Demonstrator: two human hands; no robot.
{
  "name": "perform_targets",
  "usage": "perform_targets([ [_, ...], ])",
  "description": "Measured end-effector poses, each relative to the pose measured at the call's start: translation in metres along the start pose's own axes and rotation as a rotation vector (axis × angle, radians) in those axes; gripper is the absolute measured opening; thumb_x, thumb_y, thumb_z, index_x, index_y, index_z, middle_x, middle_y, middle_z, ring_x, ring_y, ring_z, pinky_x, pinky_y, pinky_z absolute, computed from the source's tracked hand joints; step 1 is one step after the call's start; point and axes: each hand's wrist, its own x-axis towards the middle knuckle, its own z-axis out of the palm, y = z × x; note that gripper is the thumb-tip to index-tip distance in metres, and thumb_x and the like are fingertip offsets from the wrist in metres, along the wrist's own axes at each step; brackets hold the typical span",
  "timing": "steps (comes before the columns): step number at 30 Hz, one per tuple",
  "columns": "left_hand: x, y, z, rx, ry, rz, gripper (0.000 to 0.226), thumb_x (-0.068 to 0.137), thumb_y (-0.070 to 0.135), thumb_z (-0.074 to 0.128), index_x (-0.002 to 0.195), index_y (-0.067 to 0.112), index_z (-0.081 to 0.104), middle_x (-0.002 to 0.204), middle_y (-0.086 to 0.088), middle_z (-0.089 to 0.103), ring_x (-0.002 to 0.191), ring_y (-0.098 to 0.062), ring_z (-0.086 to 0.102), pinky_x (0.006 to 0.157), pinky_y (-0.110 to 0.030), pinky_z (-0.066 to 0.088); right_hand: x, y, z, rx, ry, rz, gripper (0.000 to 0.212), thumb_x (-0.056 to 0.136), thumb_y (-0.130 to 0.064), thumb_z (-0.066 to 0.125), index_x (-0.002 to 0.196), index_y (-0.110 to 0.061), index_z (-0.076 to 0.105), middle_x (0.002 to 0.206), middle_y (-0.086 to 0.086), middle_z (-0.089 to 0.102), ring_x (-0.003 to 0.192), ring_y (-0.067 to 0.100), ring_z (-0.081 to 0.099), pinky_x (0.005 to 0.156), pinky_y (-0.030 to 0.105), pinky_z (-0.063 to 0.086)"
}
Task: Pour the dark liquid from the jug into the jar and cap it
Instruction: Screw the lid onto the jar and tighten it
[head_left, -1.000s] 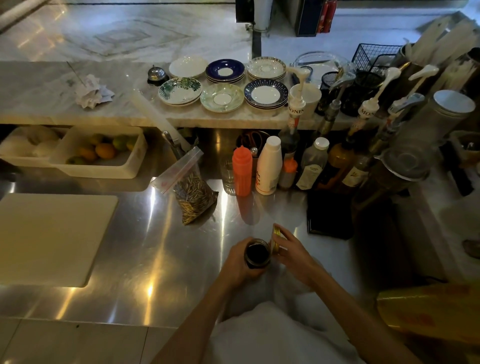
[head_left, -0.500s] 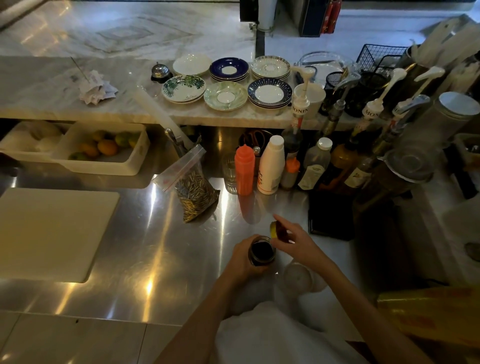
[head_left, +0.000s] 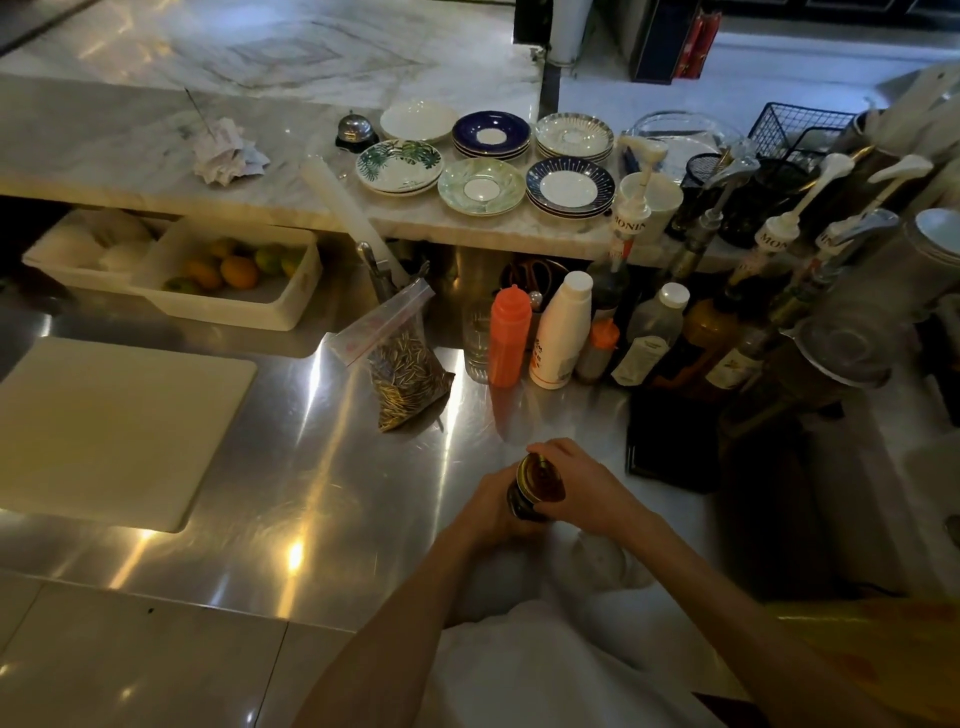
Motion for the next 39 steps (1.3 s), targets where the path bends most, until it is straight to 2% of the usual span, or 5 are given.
perform_targets([
  [7,-0.002,-0.003,0.0,-0.041,0.005,-0.004,0.08,0.067,0.026,0.088,0.137,0.02,0.049,0.134,-0.007,0.06,0.124,-0.022,0.057,0.108,-0.047,0.046,0.0,0.007,0.01,-0.042,-0.015,-0.011,0.075,0.078,-0.034,0.076,0.142,-0.025,0.038,0.139,0.0,0.042,0.121,0.017,0.049,0.099,0.025,0.045],
  [24,0.003,-0.013,0.001,-0.086,0.003,0.036,0.075,0.068,0.026,0.088,0.133,0.02,0.053,0.128,-0.002,0.064,0.117,-0.015,0.062,0.104,-0.043,0.05,0.004,0.006,0.012,-0.162,-0.107,0.002,0.074,0.083,-0.037,0.071,0.146,-0.026,0.034,0.143,0.002,0.038,0.123,0.022,0.047,0.102,0.029,0.045],
  [30,0.001,-0.015,0.004,-0.086,-0.008,0.02,0.076,0.073,0.032,0.083,0.139,0.025,0.046,0.142,-0.005,0.054,0.131,-0.021,0.051,0.112,-0.047,0.041,0.005,-0.002,0.022,-0.28,-0.03,0.108,0.078,0.078,-0.052,0.07,0.141,-0.022,0.035,0.13,0.005,0.043,0.111,0.023,0.054,0.089,0.032,0.048],
  [36,0.001,-0.009,0.0,-0.076,-0.007,0.031,0.066,0.072,0.029,0.085,0.122,0.054,0.05,0.123,0.016,0.063,0.113,0.005,0.059,0.099,-0.018,0.047,0.004,-0.006,0.027,-0.276,0.043,0.194,0.074,0.078,-0.058,0.068,0.135,-0.02,0.039,0.123,0.007,0.044,0.103,0.025,0.058,0.083,0.032,0.049],
  [39,0.004,-0.014,0.003,-0.071,-0.014,0.05,0.072,0.07,0.025,0.087,0.133,0.029,0.052,0.132,0.003,0.062,0.12,-0.01,0.059,0.106,-0.032,0.047,0.002,-0.009,0.036,-0.243,0.087,0.237,0.072,0.08,-0.056,0.066,0.134,-0.019,0.04,0.122,0.008,0.045,0.1,0.025,0.059,0.081,0.031,0.049],
])
